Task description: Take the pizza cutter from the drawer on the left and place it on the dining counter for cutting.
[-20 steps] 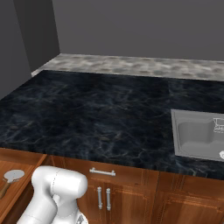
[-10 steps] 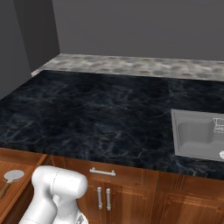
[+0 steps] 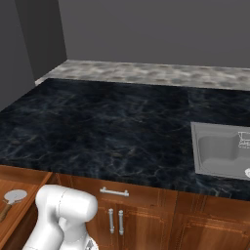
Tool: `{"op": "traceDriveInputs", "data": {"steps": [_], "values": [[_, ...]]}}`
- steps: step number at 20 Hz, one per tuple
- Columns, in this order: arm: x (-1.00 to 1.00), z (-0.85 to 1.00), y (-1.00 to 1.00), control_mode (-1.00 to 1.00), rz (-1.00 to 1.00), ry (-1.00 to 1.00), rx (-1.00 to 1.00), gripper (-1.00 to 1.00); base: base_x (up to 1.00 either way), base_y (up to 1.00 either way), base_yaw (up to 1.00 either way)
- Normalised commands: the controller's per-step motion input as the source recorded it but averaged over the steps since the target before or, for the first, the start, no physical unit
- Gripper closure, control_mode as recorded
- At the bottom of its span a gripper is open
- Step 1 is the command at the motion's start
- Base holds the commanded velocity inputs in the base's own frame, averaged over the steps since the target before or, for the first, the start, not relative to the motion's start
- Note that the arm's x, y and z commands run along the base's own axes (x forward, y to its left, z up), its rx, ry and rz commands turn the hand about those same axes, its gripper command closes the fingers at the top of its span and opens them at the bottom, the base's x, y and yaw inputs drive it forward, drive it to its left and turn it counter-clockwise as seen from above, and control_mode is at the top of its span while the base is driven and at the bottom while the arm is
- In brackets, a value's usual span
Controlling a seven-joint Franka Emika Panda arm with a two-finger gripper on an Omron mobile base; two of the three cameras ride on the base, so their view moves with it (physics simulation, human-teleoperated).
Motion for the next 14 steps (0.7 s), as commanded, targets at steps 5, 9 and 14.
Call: {"op": "traceDriveInputs", "data": {"steps": [5, 9, 14], "values": [[0.00, 0.00, -0.01, -1.00, 0.00, 0.00, 0.00, -1.00, 0.00, 0.00, 0.00], [-0.23, 0.00, 0.02, -1.00, 0.00, -0.01, -0.02, -1.00, 0.00, 0.00, 0.00], [-0.60, 0.29, 0.07, -1.00, 0.01, -0.06, -0.06, -1.00, 0.00, 0.00, 0.00]]}}
